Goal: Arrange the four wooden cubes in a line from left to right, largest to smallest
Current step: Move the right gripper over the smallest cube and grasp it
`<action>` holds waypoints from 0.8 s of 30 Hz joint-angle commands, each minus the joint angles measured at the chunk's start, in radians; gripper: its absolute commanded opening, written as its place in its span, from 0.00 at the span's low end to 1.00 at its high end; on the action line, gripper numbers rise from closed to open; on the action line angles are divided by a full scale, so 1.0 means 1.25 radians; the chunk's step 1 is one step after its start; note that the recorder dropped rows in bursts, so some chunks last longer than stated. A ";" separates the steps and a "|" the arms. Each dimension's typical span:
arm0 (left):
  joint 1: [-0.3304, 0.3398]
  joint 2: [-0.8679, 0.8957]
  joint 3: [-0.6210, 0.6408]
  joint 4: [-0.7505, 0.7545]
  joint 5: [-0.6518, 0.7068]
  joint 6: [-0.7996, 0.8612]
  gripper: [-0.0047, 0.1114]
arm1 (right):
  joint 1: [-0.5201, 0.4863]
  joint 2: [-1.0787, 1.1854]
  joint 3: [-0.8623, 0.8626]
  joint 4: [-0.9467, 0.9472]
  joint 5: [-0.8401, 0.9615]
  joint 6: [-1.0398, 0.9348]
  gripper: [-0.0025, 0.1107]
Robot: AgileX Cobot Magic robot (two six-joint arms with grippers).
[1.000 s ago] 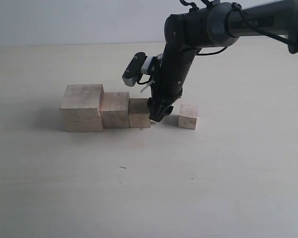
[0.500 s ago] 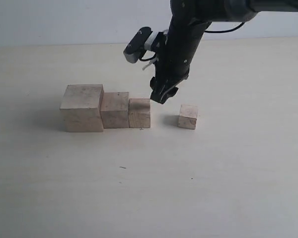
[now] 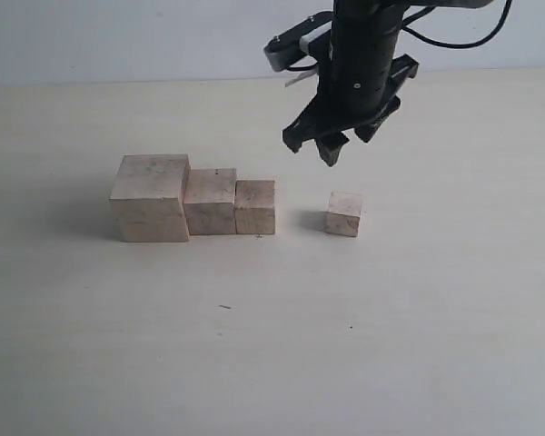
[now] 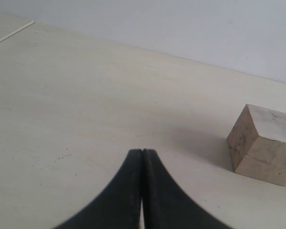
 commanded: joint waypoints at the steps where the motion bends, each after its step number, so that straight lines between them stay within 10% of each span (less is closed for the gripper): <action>1: 0.000 -0.004 0.002 -0.005 -0.007 -0.001 0.04 | -0.003 -0.001 0.005 -0.046 0.005 0.248 0.58; 24: 0.000 -0.004 0.002 -0.005 -0.007 -0.001 0.04 | -0.012 0.105 0.005 0.053 0.070 0.342 0.58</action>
